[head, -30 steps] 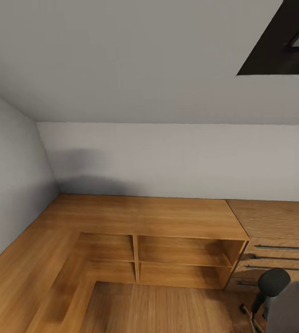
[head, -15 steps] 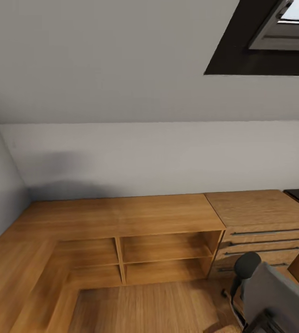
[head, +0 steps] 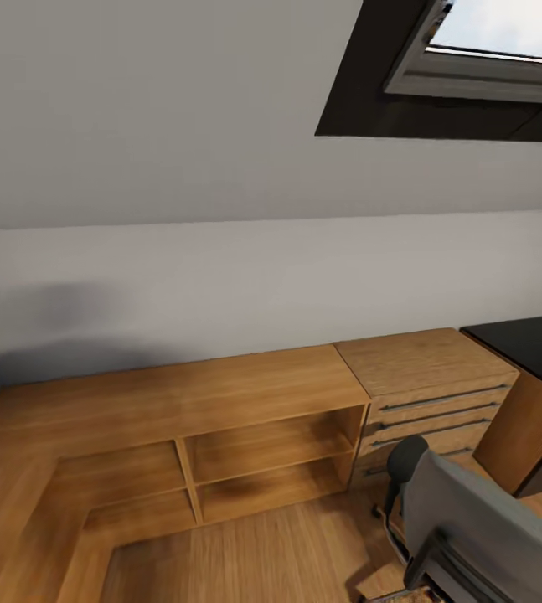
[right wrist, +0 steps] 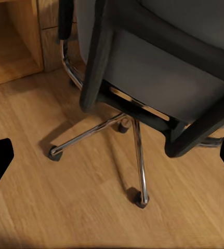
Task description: In the bedroom, organize the workspace by keeping the computer under the desk, ensuring the monitor is on the desk, placing the keyboard on the desk next to the monitor, placing the mouse on the desk next to the keyboard, moving the folder from the swivel chair onto the desk next to the mouse, stacking the notebook on top of the folder with the pen on top of the notebook, and positioning the swivel chair next to the desk.
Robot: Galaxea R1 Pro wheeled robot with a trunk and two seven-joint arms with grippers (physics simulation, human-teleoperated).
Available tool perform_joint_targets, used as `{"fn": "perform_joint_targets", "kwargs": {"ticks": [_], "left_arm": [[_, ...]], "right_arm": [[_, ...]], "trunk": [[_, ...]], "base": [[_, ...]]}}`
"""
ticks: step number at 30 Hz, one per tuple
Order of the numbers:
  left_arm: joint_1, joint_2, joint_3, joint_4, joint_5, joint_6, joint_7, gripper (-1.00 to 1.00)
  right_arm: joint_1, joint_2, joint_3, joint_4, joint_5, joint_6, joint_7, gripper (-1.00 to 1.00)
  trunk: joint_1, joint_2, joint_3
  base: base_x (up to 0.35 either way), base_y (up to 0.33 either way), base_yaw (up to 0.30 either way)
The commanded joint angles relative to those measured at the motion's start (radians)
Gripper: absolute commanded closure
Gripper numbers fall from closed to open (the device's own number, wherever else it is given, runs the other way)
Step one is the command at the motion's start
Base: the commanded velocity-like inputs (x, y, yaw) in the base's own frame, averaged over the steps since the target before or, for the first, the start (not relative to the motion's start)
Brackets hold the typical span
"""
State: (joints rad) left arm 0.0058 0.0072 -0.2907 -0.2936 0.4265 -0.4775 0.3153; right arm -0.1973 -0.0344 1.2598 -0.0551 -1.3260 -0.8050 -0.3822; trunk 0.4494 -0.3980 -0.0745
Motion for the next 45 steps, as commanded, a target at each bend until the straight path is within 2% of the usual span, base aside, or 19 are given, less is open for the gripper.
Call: {"fn": "perform_joint_targets", "kwargs": {"ticks": [1,29,34,45], "left_arm": [[0.000,0.001,-0.008,-0.002,0.005,-0.001,0.008,-1.00],[0.000,0.000,-0.009,-0.002,0.003,-0.003,0.008,-1.00],[0.000,0.000,-0.021,-0.002,0.003,-0.003,0.008,-1.00],[0.000,0.000,-0.025,-0.002,0.003,-0.005,0.008,-1.00]], "right_arm": [[-0.001,-0.001,0.008,-0.003,-0.002,0.000,-0.009,-1.00],[-0.001,-0.001,0.009,-0.002,-0.002,0.000,-0.009,-1.00],[-0.001,-0.001,0.009,-0.002,-0.002,0.000,-0.009,-1.00],[-0.001,-0.001,0.009,-0.002,-0.001,0.000,-0.009,-1.00]], "trunk": [[0.001,-0.002,-0.002],[0.001,-0.002,0.002],[0.001,-0.002,0.003],[0.001,-0.002,0.001]], "base": [[0.000,0.000,-0.291],[0.000,0.000,-0.291],[0.005,0.000,-0.291],[0.235,0.000,-0.291]]}}
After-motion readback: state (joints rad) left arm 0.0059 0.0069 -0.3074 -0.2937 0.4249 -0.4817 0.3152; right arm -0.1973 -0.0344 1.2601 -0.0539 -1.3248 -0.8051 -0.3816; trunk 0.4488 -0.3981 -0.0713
